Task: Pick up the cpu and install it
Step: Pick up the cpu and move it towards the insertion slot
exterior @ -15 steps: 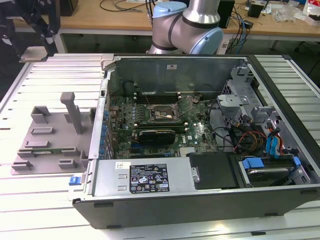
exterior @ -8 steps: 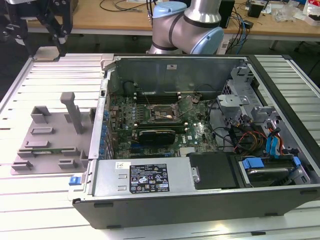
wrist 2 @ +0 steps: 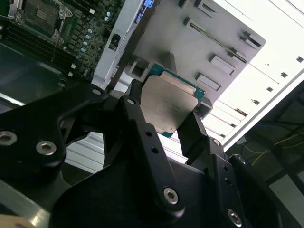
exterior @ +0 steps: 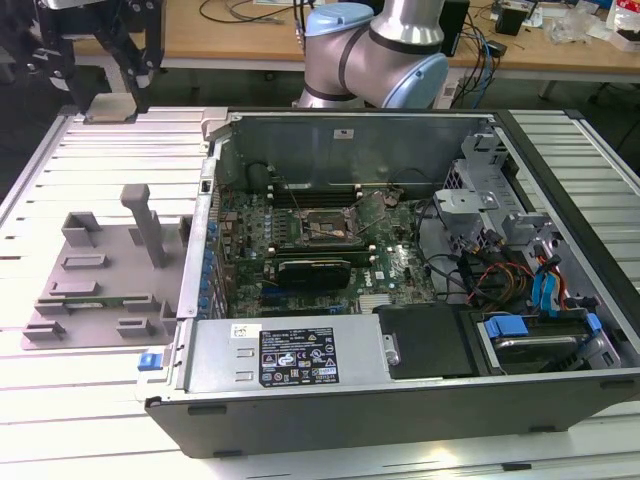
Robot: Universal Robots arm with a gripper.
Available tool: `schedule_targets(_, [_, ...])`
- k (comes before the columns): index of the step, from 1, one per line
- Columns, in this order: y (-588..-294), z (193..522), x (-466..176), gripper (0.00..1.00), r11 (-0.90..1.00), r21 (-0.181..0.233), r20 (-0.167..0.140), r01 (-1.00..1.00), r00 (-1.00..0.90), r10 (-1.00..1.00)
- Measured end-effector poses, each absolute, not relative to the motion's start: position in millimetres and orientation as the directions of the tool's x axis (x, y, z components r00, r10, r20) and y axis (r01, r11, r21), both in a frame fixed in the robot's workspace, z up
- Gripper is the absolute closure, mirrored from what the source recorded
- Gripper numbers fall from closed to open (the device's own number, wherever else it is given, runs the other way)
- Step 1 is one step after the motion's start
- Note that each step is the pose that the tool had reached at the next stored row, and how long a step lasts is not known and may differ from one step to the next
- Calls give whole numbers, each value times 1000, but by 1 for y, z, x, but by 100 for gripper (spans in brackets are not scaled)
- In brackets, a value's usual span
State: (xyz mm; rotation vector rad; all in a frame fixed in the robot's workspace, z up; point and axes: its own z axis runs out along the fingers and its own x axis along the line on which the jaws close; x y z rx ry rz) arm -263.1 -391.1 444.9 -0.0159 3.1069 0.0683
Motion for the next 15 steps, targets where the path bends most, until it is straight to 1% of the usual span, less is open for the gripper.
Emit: schedule_targets(15, [-391,445,-215,45,999,44,-34,-11,-999,-10])
